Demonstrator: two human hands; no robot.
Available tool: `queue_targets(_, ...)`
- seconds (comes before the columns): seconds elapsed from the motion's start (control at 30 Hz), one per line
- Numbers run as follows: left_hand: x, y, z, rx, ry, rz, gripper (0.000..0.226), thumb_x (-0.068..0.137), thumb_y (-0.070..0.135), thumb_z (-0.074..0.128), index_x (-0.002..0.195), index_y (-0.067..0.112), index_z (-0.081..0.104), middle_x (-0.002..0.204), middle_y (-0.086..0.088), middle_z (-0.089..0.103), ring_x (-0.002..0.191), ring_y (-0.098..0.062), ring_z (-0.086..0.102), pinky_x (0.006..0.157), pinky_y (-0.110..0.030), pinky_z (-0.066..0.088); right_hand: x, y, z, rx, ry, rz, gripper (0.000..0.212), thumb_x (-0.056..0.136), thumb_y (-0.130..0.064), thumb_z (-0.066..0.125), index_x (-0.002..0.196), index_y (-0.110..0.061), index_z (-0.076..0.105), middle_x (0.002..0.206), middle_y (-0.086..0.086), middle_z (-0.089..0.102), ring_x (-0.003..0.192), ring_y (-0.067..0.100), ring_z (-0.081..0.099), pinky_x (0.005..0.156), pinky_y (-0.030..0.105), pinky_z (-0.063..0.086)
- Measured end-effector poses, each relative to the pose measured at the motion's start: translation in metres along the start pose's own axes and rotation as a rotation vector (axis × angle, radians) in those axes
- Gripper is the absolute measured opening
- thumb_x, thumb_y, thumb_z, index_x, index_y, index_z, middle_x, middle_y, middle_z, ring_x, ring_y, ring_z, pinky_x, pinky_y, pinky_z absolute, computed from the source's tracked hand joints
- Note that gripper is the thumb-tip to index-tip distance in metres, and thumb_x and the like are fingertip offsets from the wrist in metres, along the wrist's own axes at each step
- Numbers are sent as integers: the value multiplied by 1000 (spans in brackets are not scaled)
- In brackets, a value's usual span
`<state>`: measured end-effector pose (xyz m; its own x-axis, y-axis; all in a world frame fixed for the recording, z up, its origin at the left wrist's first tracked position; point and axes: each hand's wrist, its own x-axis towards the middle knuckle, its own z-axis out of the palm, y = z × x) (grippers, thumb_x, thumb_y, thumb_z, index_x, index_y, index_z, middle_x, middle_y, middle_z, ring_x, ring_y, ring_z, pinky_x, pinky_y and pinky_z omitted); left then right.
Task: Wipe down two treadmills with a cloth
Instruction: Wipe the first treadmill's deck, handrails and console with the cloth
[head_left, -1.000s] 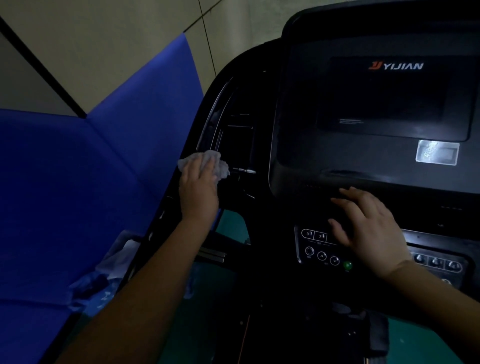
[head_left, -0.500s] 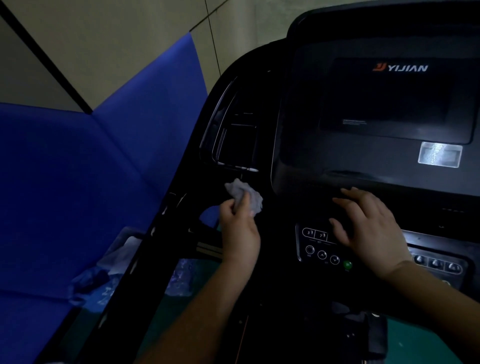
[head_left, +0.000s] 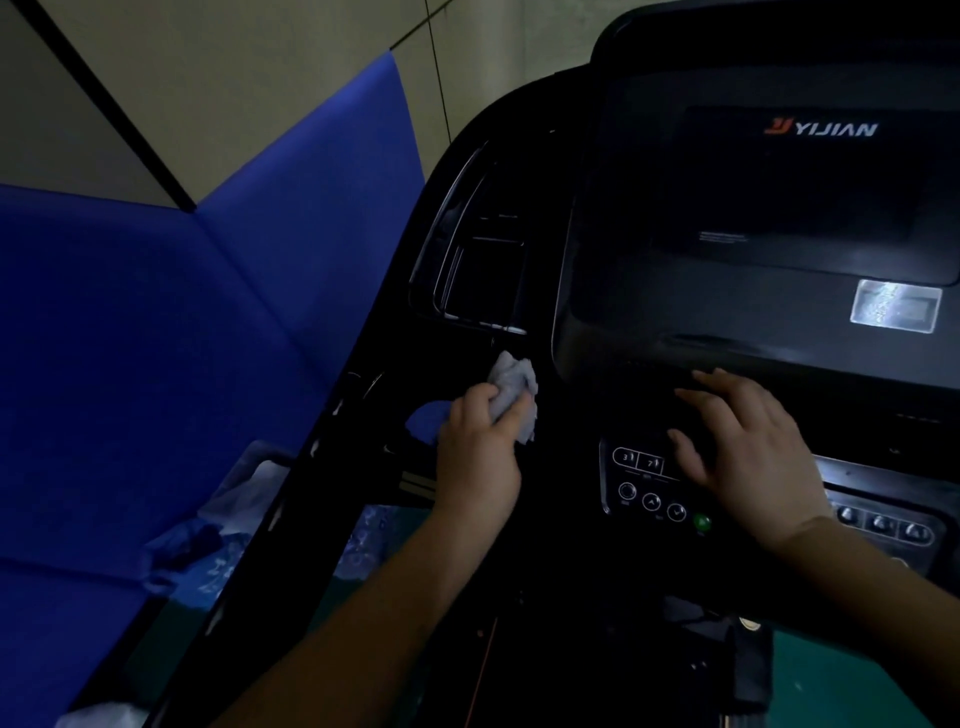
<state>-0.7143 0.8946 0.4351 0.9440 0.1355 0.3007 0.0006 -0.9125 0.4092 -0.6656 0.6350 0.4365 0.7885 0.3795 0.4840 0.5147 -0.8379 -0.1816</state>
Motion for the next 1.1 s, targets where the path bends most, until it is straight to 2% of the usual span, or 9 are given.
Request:
queue_targets(0.13, -3, -19, 0, 31, -15, 43, 48, 83, 0, 56, 127, 18, 60, 124, -11, 50, 113, -33, 47, 90, -40, 46, 0, 1, 1, -4, 10, -7, 44, 89, -38, 49, 115, -5, 63, 124, 16, 57, 121, 33, 52, 103, 43, 40)
queue_targets(0.23, -14, -12, 4, -38, 17, -33, 50, 77, -4, 48, 123, 8, 62, 117, -16, 56, 104, -35, 54, 84, -42, 52, 0, 0, 0, -3, 13, -7, 44, 89, -38, 49, 115, -5, 63, 123, 16, 57, 121, 33, 52, 103, 43, 41)
queue_targets(0.4, -23, 3, 10, -249, -3, -151, 53, 88, -8, 46, 139, 8, 46, 131, -13, 47, 115, -27, 51, 100, -31, 43, 0, 1, 2, -6, 16, -11, 44, 89, -38, 50, 114, -5, 63, 123, 16, 58, 121, 33, 53, 102, 44, 42)
queue_targets(0.5, -2, 0, 15, -246, 17, -179, 59, 93, -4, 44, 148, 14, 33, 140, -14, 34, 122, -25, 46, 105, -36, 41, 0, 1, 2, -11, 22, -11, 44, 89, -37, 49, 114, -4, 64, 123, 16, 58, 120, 34, 53, 102, 44, 42)
queue_targets(0.63, -3, 9, 16, -269, 17, -253, 46, 94, 3, 47, 137, 18, 45, 131, -6, 42, 121, -23, 47, 96, -25, 42, -1, 0, 2, -23, 28, -15, 44, 89, -37, 50, 114, -4, 63, 123, 17, 57, 120, 34, 53, 102, 43, 41)
queue_targets(0.7, -13, 10, 10, -159, -12, -98, 51, 88, 1, 49, 136, 21, 49, 132, -8, 43, 117, -27, 47, 91, -29, 44, -1, 1, 2, -25, 25, -16, 43, 89, -37, 49, 115, -4, 63, 123, 17, 57, 120, 34, 53, 102, 43, 41)
queue_targets(0.8, 4, -8, -4, -88, 52, -88, 35, 93, 32, 52, 128, 29, 53, 125, -3, 48, 110, -24, 50, 93, -40, 47, 0, 0, 2, -23, 18, -19, 44, 90, -37, 49, 115, -4, 63, 123, 17, 57, 121, 33, 52, 103, 42, 41)
queue_targets(0.97, 53, -26, -21, 13, 242, -257, 37, 92, 58, 43, 106, 24, 48, 107, 0, 49, 93, -20, 53, 86, -47, 49, 0, 0, 2, -20, 14, -13, 44, 90, -37, 49, 116, -4, 62, 123, 17, 57, 121, 33, 52, 103, 44, 42)
queue_targets(1.1, 26, 0, -8, 63, 89, -217, 29, 90, 52, 51, 109, 30, 51, 109, 4, 49, 102, -21, 50, 91, -46, 45, 0, 0, 1, -16, 20, -21, 44, 90, -37, 49, 115, -3, 63, 122, 18, 58, 121, 34, 52, 103, 43, 41)
